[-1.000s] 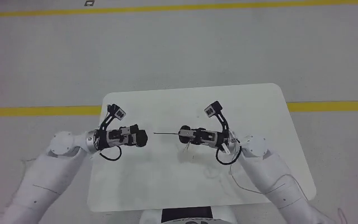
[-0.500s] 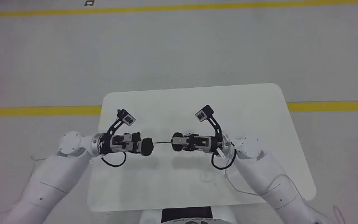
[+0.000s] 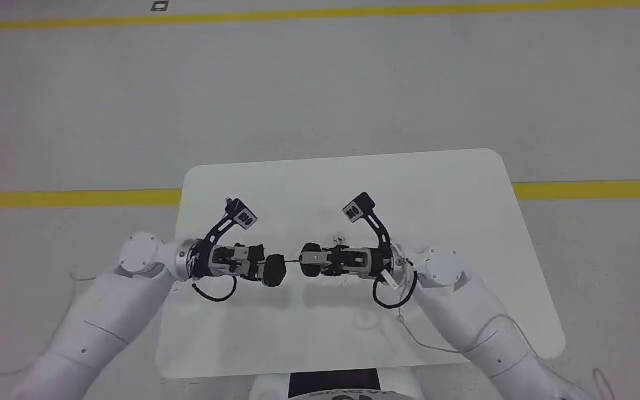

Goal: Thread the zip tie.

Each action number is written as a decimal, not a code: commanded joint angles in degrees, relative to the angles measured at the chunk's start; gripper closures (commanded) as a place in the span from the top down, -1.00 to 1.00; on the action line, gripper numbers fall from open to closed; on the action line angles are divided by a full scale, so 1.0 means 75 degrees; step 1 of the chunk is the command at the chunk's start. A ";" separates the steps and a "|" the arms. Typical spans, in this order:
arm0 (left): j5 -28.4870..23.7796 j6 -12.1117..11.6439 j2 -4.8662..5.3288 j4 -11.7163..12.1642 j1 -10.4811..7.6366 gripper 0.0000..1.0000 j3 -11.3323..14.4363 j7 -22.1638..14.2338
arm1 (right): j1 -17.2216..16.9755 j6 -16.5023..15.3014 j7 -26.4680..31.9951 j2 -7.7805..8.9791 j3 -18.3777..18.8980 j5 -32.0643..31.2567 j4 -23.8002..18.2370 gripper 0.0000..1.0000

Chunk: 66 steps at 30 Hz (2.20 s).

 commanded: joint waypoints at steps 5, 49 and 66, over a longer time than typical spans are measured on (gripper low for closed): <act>0.0086 -0.0181 0.0029 0.0021 -0.0196 1.00 0.0249 0.0000 | 0.0044 0.0028 0.0016 -0.0016 -0.0105 -0.0029 0.0039 -1.00; -0.0026 -0.0206 0.0030 -0.0122 -0.0076 1.00 0.0290 0.0000 | -0.0280 0.0139 -0.0684 0.0080 0.0056 -0.0537 -0.0457 -1.00; -0.0227 -0.0224 0.0330 -0.0410 -0.0340 1.00 0.0850 0.0000 | -0.0282 0.0115 -0.0702 0.0107 0.0109 -0.0532 -0.0517 -1.00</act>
